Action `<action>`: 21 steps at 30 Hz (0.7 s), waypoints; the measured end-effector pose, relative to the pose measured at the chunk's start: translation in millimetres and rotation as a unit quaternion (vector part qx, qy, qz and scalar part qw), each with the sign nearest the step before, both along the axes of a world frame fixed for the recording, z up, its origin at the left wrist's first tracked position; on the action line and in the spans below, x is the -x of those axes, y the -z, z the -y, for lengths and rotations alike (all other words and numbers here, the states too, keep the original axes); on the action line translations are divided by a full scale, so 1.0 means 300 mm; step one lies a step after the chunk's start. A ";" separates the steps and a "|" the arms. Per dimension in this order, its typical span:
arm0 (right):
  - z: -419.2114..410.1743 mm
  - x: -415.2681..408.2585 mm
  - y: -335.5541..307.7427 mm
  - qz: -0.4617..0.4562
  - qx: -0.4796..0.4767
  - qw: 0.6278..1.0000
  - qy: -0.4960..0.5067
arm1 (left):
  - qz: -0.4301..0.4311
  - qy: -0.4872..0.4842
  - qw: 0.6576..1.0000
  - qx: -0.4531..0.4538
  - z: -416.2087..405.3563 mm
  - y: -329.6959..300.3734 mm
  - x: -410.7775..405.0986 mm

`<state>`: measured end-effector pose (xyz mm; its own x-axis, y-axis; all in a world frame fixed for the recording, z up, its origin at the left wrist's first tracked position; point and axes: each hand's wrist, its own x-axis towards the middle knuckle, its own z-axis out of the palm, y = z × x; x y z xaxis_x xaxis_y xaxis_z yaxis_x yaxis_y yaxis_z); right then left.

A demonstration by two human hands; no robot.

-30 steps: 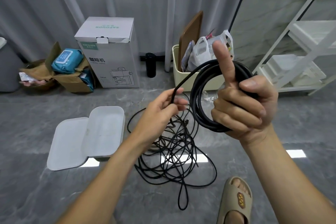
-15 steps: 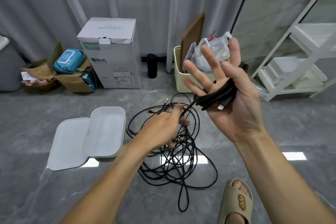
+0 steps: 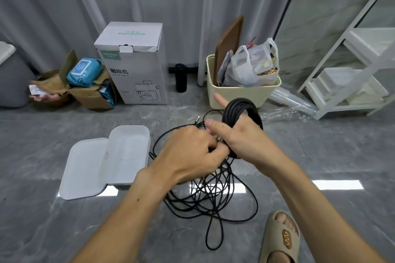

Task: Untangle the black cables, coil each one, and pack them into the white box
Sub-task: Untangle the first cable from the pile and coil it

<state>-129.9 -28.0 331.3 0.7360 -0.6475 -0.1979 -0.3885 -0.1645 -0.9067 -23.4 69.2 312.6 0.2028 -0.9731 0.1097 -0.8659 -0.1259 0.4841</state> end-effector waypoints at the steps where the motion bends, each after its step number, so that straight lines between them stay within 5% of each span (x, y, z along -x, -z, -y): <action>1: -0.001 0.004 -0.002 -0.030 0.010 0.999 -0.011 | -0.019 -0.007 1.000 0.000 0.000 -0.005 -0.003; 10: 0.010 0.057 -0.072 -0.120 -0.159 0.972 -0.127 | -0.249 -0.111 0.955 0.112 -0.010 -0.038 -0.086; 14: 0.017 0.074 -0.092 -0.086 -0.267 0.939 -0.199 | -0.367 -0.103 0.915 0.133 0.005 -0.051 -0.066; 21: 0.029 0.076 -0.041 0.053 -0.464 0.842 -0.271 | -0.439 -0.049 0.884 0.153 0.029 -0.060 -0.032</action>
